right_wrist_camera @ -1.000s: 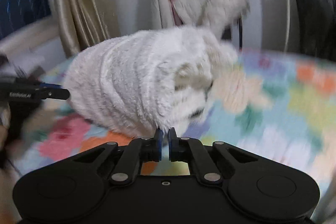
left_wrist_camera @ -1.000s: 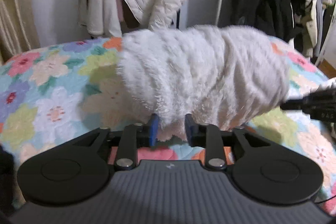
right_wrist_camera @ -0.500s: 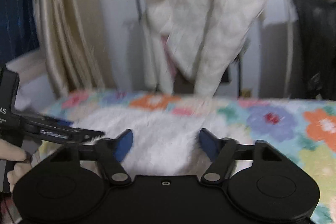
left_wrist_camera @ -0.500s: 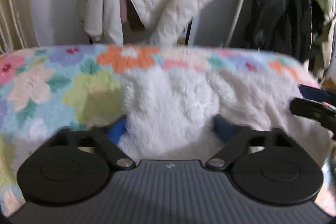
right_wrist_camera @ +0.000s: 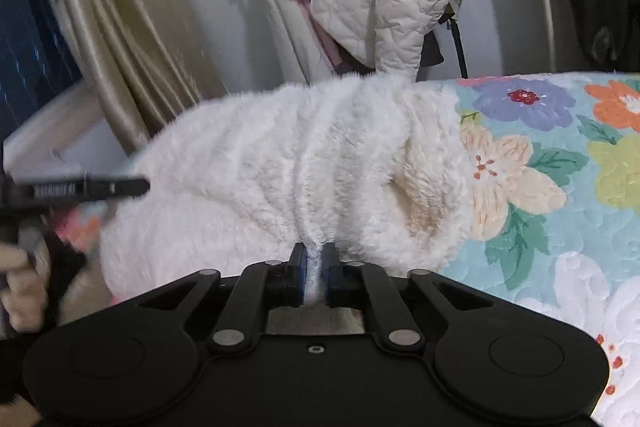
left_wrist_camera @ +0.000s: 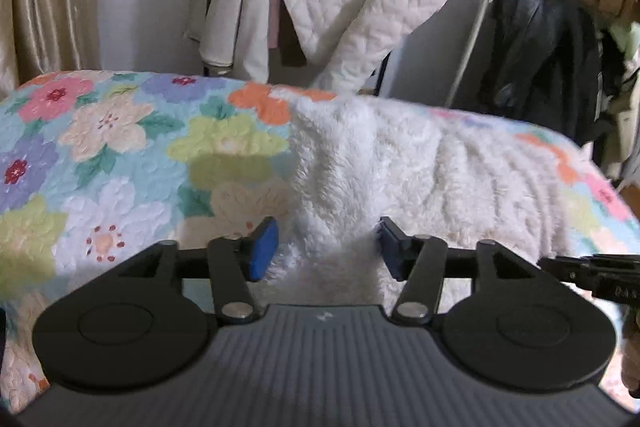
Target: Fold clothes
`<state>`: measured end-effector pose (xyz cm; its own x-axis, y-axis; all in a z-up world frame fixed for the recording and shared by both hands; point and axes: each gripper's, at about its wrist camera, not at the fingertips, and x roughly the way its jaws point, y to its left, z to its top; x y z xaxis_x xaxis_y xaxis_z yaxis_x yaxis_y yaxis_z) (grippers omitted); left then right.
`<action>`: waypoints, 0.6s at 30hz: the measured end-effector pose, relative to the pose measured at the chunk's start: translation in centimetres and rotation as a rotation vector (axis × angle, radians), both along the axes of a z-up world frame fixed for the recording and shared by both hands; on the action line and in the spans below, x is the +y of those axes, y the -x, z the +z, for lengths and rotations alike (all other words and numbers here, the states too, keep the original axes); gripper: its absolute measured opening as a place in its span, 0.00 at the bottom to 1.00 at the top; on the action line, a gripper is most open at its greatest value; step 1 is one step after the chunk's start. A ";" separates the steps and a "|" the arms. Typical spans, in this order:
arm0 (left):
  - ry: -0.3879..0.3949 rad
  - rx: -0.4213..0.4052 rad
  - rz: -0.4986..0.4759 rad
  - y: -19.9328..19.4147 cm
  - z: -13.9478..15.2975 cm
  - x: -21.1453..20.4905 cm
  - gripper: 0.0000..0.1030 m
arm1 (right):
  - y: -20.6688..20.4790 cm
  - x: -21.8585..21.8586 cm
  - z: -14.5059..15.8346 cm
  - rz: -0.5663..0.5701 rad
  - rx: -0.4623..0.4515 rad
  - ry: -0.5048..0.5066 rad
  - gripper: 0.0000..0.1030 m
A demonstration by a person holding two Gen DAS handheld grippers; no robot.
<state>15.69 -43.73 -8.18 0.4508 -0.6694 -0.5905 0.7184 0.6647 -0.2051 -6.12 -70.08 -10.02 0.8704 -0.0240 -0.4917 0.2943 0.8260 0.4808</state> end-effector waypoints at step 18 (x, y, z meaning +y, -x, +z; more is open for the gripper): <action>0.224 0.589 0.095 -7.5 -7.6 2.6 1.00 | -2.0 -6.5 -7.4 -0.131 0.022 -0.654 0.97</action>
<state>23.17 -41.10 -15.74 0.1564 -0.7783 -0.6080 0.3825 0.6153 -0.6893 -4.16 -76.62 -17.43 0.8703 0.1801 -0.4584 0.3879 0.3229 0.8633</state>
